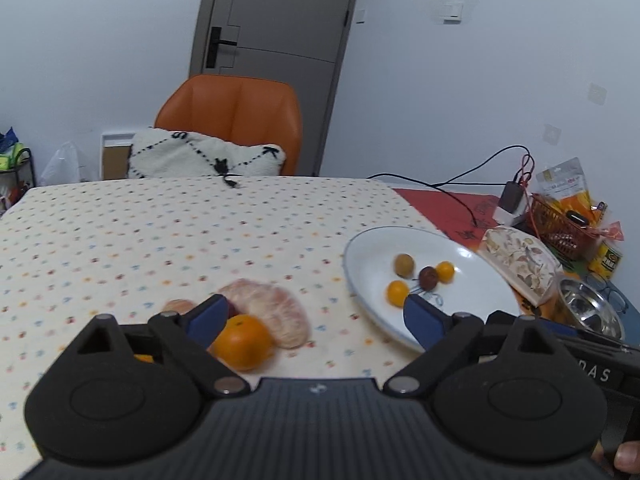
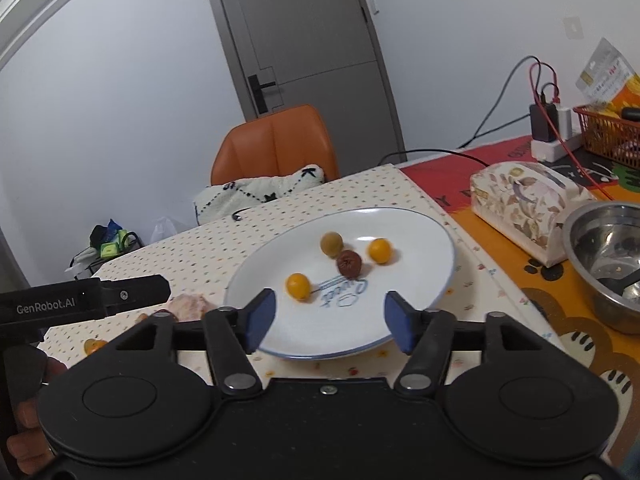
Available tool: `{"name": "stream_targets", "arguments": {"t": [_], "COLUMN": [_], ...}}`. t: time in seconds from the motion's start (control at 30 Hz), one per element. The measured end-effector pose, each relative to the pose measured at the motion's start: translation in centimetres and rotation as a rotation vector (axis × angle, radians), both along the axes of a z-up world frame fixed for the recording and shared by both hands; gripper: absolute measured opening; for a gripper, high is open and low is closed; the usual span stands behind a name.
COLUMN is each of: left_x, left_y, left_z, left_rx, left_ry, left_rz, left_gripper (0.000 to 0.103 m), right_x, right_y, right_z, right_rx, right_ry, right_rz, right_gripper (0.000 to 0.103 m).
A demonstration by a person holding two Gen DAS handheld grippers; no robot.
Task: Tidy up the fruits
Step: 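Withdraw both grippers from the plate back to the remaining fruit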
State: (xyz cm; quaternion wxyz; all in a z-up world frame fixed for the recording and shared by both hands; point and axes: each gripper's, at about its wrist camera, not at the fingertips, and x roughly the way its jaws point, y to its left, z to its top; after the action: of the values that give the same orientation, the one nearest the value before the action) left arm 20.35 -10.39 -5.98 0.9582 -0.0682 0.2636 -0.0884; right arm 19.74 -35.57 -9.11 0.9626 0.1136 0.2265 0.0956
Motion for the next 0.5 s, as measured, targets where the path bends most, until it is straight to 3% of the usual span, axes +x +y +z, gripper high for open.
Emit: {"name": "stream_targets", "arguments": {"t": [0.13, 0.37, 0.5], "left_x": [-1.0, -3.0, -4.2], "left_y": [1.4, 4.1, 5.5], "left_z": [0.1, 0.3, 0.6], "left_rx": [0.017, 0.017, 0.014], "left_ry": [-0.001, 0.004, 0.002], "left_rz": [0.011, 0.025, 0.013], "left_gripper": [0.096, 0.098, 0.098], "right_x": [-0.5, -1.6, -2.1], "right_y": [1.1, 3.0, 4.3], "right_z": [0.1, 0.7, 1.2], "right_rx": [-0.002, -0.013, -0.021], "right_ry": [0.008, -0.001, -0.013], "right_rz": [0.016, 0.039, 0.053], "right_gripper": [0.069, 0.095, 0.103]}}
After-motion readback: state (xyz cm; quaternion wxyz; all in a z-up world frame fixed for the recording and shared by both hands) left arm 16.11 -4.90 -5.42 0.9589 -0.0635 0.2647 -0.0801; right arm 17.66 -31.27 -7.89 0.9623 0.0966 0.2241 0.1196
